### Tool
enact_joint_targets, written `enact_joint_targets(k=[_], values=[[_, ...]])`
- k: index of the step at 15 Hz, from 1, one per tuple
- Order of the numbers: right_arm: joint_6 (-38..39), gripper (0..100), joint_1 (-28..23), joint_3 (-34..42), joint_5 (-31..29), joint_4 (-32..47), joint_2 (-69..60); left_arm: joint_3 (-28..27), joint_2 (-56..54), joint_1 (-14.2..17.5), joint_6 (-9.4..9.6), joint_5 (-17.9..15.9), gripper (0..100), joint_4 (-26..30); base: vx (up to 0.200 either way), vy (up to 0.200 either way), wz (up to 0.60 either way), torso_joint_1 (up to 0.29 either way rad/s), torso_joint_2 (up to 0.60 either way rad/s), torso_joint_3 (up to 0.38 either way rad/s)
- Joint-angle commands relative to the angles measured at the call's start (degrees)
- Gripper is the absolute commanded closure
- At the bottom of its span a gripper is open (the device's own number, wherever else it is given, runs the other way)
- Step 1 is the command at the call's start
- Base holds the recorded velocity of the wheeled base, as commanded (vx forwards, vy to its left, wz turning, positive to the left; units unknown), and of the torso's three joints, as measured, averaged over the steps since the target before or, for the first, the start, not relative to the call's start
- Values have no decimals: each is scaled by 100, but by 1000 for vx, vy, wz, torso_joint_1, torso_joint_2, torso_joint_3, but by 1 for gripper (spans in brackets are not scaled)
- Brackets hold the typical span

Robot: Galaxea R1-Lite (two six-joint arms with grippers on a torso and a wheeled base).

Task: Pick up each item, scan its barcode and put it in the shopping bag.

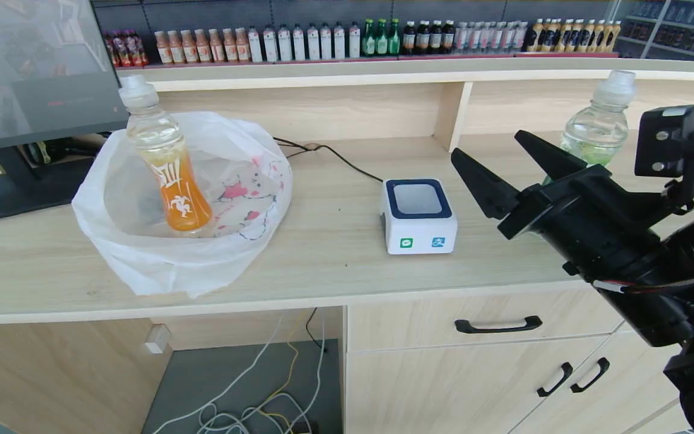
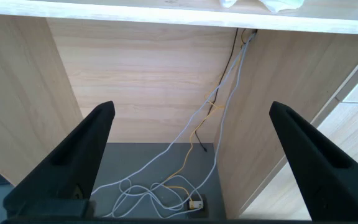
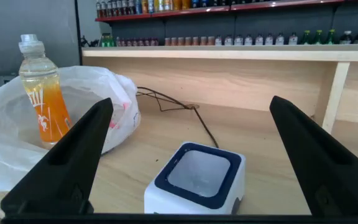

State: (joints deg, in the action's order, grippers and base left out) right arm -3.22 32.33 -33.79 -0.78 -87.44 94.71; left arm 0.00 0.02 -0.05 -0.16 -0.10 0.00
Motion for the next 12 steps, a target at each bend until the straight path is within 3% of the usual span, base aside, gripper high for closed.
enact_joint_targets(k=[1, 8, 12], values=[[-3, 0, 1, 4, -1, -1, 21, 0, -2, -4, -2, 1, 0, 0, 0, -200, 0, 2, 2, -2], [-3, 0, 1, 31, -1, -1, 48, 0, -2, -4, 7, 1, 0, 0, 0, -200, 0, 0, 4, -2], [-3, 0, 10, 101, -1, -10, 56, 0, -2, -4, -2, 1, 0, 0, 0, 0, 0, 0, 0, 0]])
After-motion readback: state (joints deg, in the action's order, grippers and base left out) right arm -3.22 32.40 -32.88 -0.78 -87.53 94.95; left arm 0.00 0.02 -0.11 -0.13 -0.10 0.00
